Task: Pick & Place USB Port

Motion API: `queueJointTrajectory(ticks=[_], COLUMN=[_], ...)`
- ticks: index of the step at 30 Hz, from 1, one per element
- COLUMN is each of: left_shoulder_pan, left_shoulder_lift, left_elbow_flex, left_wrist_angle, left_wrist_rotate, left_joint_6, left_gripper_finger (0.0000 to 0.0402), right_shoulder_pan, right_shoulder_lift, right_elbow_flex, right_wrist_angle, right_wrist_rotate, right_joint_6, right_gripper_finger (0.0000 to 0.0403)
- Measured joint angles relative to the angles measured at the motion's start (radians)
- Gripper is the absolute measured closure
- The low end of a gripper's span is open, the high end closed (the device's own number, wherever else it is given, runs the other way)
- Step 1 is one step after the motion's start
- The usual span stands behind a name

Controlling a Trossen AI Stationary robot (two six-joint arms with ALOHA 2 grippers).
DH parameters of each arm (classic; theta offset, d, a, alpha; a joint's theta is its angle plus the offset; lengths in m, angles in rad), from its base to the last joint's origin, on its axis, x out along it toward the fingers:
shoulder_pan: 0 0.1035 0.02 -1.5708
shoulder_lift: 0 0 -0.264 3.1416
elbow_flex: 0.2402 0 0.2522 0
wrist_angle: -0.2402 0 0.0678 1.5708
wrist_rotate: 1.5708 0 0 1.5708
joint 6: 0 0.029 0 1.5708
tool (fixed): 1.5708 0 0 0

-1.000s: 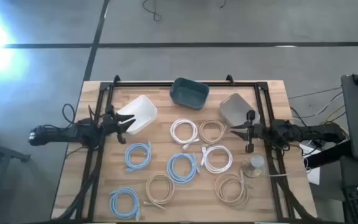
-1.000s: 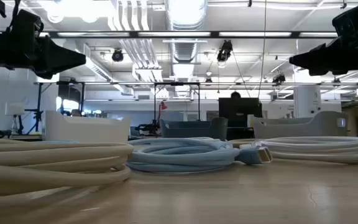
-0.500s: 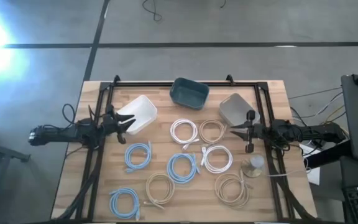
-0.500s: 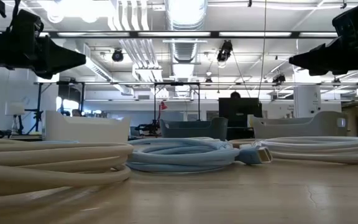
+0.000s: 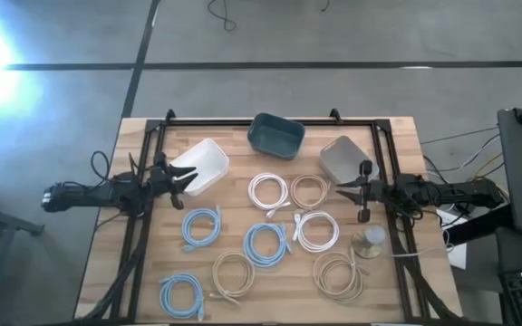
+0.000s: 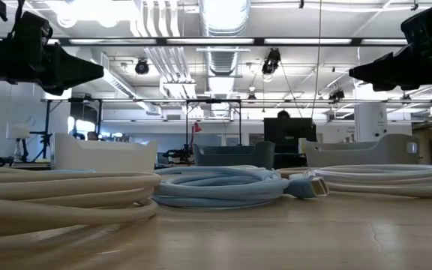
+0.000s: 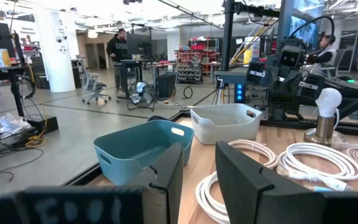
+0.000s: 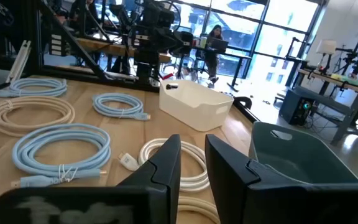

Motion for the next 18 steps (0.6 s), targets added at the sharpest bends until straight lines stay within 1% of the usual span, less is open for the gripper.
queueJointTrajectory(ticks=[12, 18], left_shoulder_pan=[0.000, 0.000], left_shoulder_lift=[0.000, 0.000], left_elbow_flex=[0.000, 0.000], left_wrist_angle=[0.000, 0.000], left_wrist_rotate=[0.000, 0.000], left_joint_6=[0.000, 0.000], left_gripper_finger=[0.0300, 0.0300], right_shoulder_pan=[0.000, 0.000], right_shoulder_lift=[0.000, 0.000], right_elbow_flex=[0.000, 0.000], right_wrist_angle=[0.000, 0.000], right_wrist_rotate=[0.000, 0.000], right_joint_6=[0.000, 0.000], right_gripper_finger=[0.0317, 0.0322])
